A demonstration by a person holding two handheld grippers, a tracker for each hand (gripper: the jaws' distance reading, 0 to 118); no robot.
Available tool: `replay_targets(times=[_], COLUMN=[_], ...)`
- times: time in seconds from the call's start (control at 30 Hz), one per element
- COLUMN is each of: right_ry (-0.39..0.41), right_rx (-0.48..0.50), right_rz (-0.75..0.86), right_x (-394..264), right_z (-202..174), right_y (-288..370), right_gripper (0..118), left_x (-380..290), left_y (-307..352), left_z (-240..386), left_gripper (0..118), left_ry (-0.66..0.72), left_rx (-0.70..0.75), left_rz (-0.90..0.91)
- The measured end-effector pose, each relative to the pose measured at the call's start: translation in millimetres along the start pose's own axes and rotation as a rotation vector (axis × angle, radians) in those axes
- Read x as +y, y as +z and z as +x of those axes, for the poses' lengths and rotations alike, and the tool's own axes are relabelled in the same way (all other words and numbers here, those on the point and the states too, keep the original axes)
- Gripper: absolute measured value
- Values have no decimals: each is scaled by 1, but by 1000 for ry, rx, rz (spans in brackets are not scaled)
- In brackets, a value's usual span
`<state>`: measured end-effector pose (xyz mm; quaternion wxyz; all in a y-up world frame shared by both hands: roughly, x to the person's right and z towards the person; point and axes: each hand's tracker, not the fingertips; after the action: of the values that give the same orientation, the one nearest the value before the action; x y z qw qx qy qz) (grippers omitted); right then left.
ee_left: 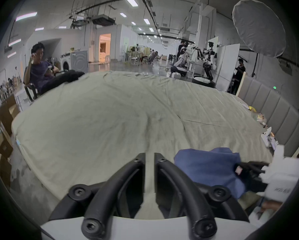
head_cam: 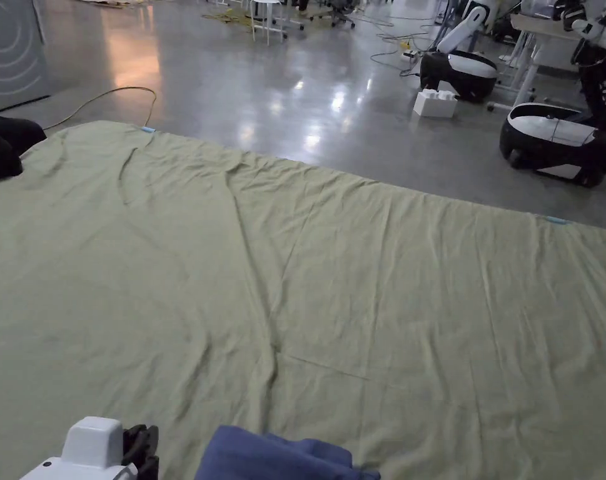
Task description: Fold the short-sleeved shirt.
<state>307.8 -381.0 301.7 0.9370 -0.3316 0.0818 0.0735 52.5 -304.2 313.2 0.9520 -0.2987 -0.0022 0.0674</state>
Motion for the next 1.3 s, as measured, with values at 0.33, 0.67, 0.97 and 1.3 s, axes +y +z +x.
replay_targets(times=[0.33, 0.67, 0.97, 1.3], right_ry=[-27, -30, -36, -36], right_rx=[-7, 14, 20, 27], right_rz=[54, 72, 80, 80], right_x=[-13, -19, -22, -23], right_z=[11, 16, 18, 21], right_y=[-1, -1, 0, 0], right_gripper=[0, 0, 0, 0], left_x=[18, 4, -4, -9], left_y=[-33, -109, -133, -133], left_z=[-25, -30, -10, -18], left_gripper=[68, 83, 55, 30], left_ry=[210, 346, 349, 458], left_rx=[-301, -616, -769, -768], left_rz=[-165, -550, -604, -597])
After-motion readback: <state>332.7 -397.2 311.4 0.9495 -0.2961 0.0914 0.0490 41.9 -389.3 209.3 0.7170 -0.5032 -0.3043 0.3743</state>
